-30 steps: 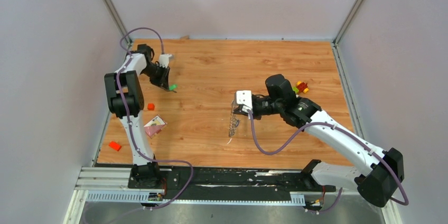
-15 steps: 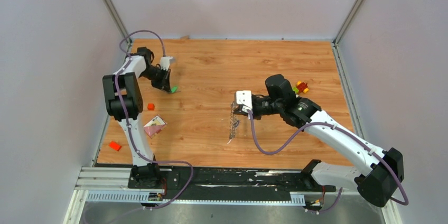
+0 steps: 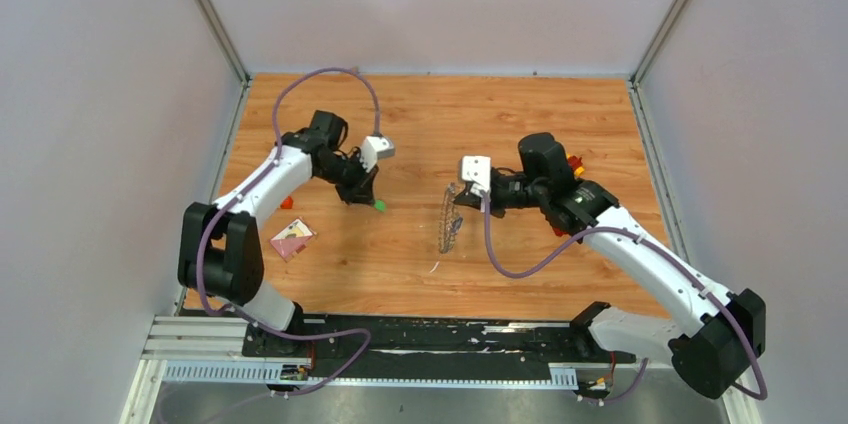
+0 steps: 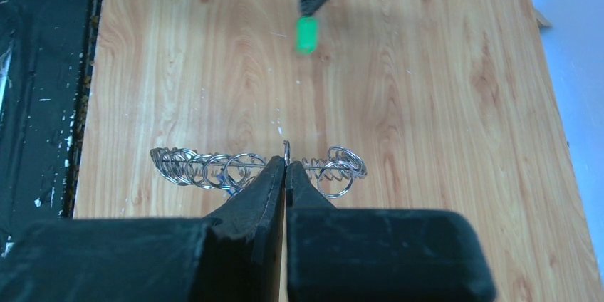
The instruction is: Put the keys on the keyring
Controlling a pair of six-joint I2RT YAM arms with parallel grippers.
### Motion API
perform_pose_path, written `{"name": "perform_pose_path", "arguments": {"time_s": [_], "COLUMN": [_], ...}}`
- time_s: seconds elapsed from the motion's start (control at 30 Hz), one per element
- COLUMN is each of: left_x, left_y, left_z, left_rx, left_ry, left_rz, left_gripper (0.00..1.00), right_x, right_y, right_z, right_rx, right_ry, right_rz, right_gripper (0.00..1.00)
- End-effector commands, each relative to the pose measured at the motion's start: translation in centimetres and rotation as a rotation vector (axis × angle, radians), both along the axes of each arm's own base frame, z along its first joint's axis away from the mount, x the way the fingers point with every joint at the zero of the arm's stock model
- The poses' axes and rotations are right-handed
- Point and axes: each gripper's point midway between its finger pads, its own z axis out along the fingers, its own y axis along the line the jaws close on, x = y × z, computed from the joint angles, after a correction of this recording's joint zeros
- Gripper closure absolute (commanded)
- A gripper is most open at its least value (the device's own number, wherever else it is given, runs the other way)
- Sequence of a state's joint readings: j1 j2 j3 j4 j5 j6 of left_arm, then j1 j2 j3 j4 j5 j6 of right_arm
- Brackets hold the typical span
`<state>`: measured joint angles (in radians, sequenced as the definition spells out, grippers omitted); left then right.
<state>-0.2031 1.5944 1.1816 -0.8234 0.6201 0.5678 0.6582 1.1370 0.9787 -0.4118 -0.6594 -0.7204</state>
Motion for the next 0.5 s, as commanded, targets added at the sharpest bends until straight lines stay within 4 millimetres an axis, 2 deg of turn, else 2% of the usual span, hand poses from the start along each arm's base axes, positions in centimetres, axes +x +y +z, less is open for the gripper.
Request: {"name": "perform_pose_path", "arguments": {"time_s": [0.0,0.1,0.2,0.47], "left_x": [-1.4,-2.4,-3.0,-4.4], "left_y": [-3.7,-5.2,-5.8,-5.7], "left_z": [0.9,-0.2,-1.7,-5.4], "left_rx": [-0.058,-0.047,-0.023,0.07], "left_ry": [-0.153,-0.183,-0.17,-0.126], "left_rz": [-0.151,-0.23,-0.269,-0.337], "left_gripper": [1.0,1.0,1.0,1.0], "right_x": [0.8,1.3,1.3,1.3], "right_y": [-1.9,-3.2,-3.9,-3.9], "right_z": [3.8,4.2,4.1,3.9], "right_rx": [0.109,0.109,0.104,0.114], "right_ry": [-0.011,-0.01,-0.008,0.007], "right_rz": [-0.041,-0.077,-0.099,-0.112], "right_gripper": [1.0,1.0,1.0,1.0]}}
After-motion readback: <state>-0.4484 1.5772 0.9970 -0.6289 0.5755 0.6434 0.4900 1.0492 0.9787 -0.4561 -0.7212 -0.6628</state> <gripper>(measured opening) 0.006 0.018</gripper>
